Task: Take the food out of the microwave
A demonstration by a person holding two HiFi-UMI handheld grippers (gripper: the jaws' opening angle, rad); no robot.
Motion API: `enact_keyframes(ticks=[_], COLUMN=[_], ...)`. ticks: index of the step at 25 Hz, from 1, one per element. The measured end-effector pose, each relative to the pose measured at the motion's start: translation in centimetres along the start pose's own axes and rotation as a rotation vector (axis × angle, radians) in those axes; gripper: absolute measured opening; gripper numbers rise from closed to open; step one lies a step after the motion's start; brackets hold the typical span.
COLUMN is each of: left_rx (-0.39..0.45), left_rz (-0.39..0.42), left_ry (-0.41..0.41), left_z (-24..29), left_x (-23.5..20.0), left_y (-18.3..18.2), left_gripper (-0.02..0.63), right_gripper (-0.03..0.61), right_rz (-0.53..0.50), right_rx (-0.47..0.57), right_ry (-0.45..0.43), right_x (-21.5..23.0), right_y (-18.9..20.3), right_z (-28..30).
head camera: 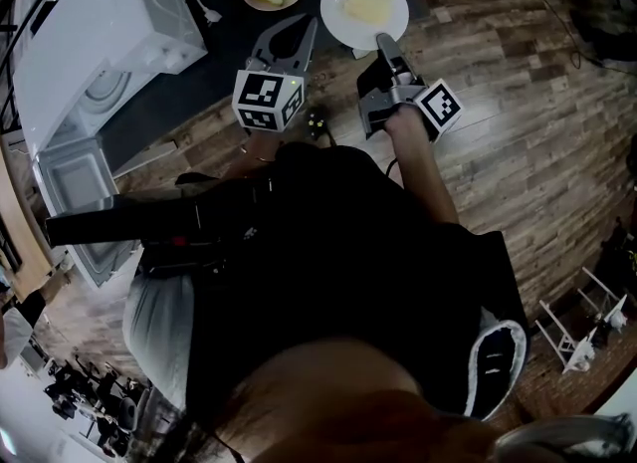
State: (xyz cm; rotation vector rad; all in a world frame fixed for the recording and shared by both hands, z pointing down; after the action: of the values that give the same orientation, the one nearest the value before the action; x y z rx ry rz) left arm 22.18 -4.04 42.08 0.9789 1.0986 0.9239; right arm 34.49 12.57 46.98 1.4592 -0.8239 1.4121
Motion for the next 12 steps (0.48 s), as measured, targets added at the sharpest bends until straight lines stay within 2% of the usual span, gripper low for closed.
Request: enact_keyframes(ticks=[4, 12], left_rx=[0.007, 0.013], left_rz=[0.006, 0.007], left_ry=[-0.008, -0.027], left_z=[1.4, 2.0], left_x=[-1.7, -2.2], left_y=[-0.4, -0.9], left_gripper=[0.008, 0.008], right_gripper=[0.006, 0.008], right_rz=[0.006, 0.0], right_rx=[-0.007, -0.024], right_ry=[-0.002, -0.012], right_x=[0.3, -0.1], right_y=[-0.4, -1.0], right_z=[2.3, 3.5])
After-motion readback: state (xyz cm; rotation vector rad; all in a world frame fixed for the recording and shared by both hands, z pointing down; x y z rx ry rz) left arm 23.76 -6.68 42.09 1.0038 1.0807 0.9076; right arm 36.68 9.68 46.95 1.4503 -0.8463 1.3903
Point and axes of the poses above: the fingertips, and each gripper's own axes: z forward along the fingers, x to its right, y out of its underside, the point moved 7 cm from there along -z, backward along the fingers, and after that the axes turned 7 degrees about -z, right-handed, at the moved point
